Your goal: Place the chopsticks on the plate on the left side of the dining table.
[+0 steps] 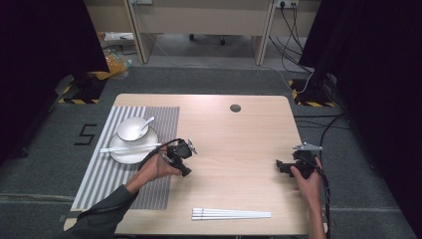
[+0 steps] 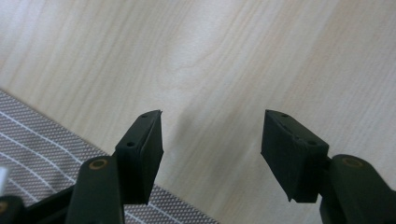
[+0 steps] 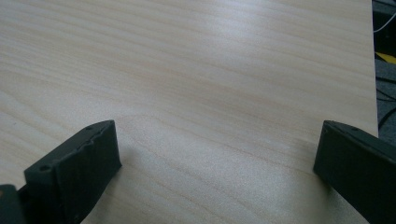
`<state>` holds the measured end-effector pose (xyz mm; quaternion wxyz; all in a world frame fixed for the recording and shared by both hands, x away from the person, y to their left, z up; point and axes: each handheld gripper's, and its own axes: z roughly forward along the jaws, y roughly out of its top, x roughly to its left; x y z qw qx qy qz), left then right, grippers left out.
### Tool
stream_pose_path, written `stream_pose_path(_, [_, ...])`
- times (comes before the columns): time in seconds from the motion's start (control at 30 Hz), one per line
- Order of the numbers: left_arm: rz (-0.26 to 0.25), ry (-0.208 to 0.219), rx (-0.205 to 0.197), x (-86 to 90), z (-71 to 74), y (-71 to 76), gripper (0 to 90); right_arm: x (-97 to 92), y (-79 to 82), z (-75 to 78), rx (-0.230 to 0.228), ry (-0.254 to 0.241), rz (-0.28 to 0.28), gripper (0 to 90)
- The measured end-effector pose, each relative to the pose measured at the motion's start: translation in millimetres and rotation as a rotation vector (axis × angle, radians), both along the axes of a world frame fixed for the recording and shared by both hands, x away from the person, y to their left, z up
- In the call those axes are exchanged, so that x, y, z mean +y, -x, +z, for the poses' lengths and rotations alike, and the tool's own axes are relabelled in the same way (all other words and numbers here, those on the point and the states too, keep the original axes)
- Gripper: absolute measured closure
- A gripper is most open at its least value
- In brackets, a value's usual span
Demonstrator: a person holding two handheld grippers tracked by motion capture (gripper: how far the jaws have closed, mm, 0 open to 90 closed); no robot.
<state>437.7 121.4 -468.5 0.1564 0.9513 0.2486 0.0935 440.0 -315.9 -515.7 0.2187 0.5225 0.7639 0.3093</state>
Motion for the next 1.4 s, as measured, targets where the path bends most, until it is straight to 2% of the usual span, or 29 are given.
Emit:
stream_pose_path(0.23, [0.002, 0.033, 0.001, 0.8, -2.4, 10.6, 37.4, 0.0, 0.0, 0.0, -0.001, 0.001, 0.001, 0.5])
stream_pose_path(0.47, [0.012, 0.064, -0.022, 4.6, -0.9, 21.7, 37.0, 0.1, 0.1, 0.1, -0.001, 0.002, 0.001, 0.6])
stream_pose_path(0.83, [0.013, 0.098, 0.002, 14.6, -11.4, 39.3, 36.4, 0.4, 0.2, 0.1, 0.001, 0.0, -0.001, 0.6])
stream_pose_path(1.03, [0.032, 0.134, -0.004, 19.6, -14.5, 48.0, 36.3, 0.4, 0.1, 0.1, 0.0, 0.0, -0.001, 0.6])
stream_pose_path(1.27, [0.026, 0.148, 0.007, 23.0, -20.7, 56.7, 35.5, 0.4, 0.2, 0.1, 0.0, 0.0, -0.001, 0.6])
stream_pose_path(1.4, [0.034, 0.173, 0.005, 26.5, -22.2, 59.5, 34.9, 0.4, 0.2, 0.1, 0.0, 0.0, -0.001, 0.6])
